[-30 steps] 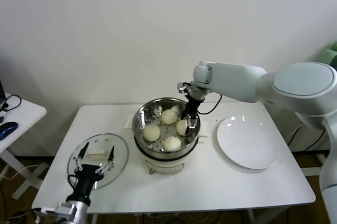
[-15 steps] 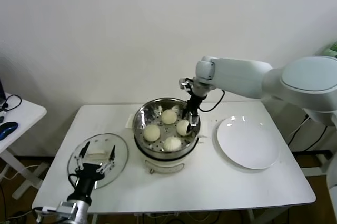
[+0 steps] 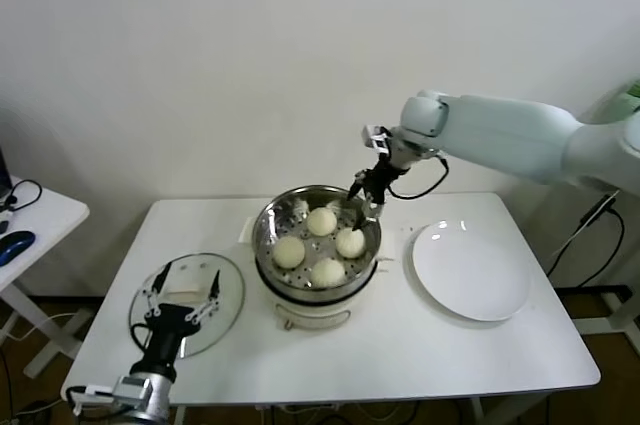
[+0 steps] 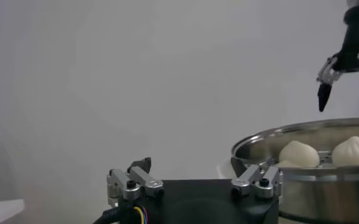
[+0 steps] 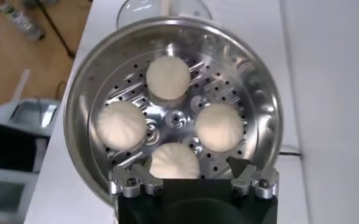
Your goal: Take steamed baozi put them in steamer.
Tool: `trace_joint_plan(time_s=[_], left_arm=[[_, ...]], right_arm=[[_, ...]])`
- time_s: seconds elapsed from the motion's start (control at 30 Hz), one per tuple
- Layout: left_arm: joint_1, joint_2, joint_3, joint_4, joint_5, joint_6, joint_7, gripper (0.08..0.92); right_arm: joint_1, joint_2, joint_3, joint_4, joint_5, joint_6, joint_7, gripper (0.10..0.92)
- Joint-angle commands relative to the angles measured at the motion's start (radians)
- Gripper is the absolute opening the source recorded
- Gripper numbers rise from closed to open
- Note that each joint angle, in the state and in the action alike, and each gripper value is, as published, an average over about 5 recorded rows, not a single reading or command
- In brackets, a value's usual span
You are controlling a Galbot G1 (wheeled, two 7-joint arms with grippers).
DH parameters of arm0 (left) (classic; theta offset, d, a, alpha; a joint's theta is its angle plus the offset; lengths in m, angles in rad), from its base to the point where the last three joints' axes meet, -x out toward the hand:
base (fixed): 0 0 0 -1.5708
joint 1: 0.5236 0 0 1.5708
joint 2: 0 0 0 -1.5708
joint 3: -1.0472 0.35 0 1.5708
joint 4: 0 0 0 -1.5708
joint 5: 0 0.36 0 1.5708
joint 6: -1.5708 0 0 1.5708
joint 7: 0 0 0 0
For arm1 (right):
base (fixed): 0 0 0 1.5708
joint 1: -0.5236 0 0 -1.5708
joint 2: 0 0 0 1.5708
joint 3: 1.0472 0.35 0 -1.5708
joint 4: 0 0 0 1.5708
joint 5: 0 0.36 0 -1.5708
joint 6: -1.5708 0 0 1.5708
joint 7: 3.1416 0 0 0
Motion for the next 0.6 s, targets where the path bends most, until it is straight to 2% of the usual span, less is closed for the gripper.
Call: trace_joint_plan(time_s=[0.03,0.33,0.47,0.6], left_arm=[[-0.03,0.0,0.017,0.009,0.041,0.004,-0.008,0.823],[-0.058,-0.013,0.015,0.025,0.043,0.016,-0.013,0.823],[-0.064,-0.016,0.011,0.029,0.039,0.012,-0.008,0.823],[-0.067,-0.018,0.001,0.029,0.037,0.013,-0.003,0.823]], right_arm=[[-0.182,-0.394,0.369,0.303,-0.122,-0.028,0.273,0.823],[-0.732,-0.601,0.995,0.469,-0.237,-0.005,0.436,0.823],[-0.989,-0.627,1.235,0.527,-0.288,0.045,0.536,0.823],[-1.289,-0.596,1.553,0.575,-0.354,0.074,0.566,0.823]])
